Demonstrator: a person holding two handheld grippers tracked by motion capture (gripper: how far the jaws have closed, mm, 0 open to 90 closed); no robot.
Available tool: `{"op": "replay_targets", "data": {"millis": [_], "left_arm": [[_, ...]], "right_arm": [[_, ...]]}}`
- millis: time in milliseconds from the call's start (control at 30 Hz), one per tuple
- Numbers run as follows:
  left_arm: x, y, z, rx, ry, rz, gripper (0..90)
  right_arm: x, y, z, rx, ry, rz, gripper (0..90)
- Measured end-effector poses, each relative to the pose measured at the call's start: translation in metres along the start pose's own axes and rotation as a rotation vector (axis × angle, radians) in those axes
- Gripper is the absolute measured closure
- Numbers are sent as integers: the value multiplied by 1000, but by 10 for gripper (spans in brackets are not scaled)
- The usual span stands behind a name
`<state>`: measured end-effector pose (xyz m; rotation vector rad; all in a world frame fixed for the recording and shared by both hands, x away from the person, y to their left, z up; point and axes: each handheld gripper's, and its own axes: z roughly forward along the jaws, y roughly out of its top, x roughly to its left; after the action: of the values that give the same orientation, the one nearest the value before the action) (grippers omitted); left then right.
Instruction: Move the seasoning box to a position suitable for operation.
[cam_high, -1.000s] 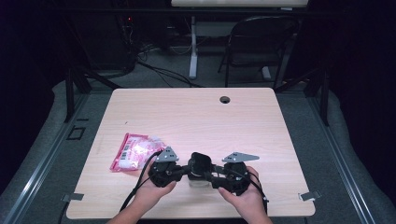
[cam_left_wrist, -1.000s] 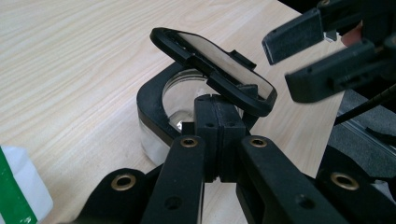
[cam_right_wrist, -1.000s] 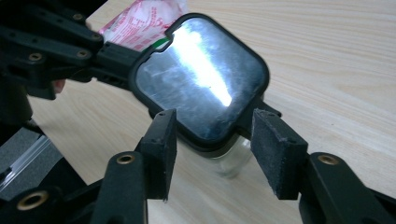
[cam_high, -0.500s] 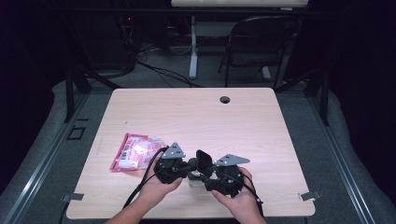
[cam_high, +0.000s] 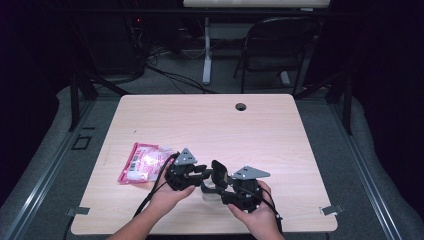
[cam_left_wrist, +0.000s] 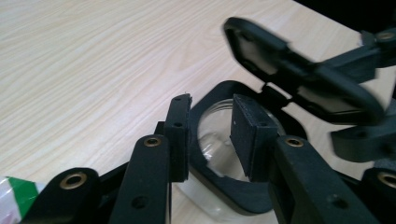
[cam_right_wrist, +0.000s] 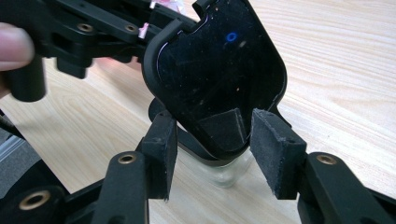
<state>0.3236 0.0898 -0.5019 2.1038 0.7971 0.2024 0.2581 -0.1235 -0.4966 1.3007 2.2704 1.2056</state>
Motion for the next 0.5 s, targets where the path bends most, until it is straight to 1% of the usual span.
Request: {"op": "replay_targets", "data": {"millis": [100, 133, 233, 267, 367, 400, 500], "left_arm": [[5, 0, 3, 5, 25, 2, 642], [5, -1, 5, 2, 32, -3, 640], [8, -1, 8, 9, 39, -2, 624], [9, -1, 9, 20, 33, -2, 624], [8, -2, 14, 31, 22, 0, 619], [8, -2, 15, 42, 17, 4, 620], [7, -3, 20, 66, 23, 10, 647]], "right_arm": [[-1, 0, -1, -1, -2, 5, 526], [-1, 0, -1, 0, -1, 5, 527], [-2, -1, -1, -8, -2, 9, 529], [-2, -1, -1, -6, -2, 6, 531], [-3, -1, -2, -9, 1, 9, 532], [-3, -1, -2, -12, 2, 12, 532], [-3, -1, -3, -13, -3, 13, 545]]}}
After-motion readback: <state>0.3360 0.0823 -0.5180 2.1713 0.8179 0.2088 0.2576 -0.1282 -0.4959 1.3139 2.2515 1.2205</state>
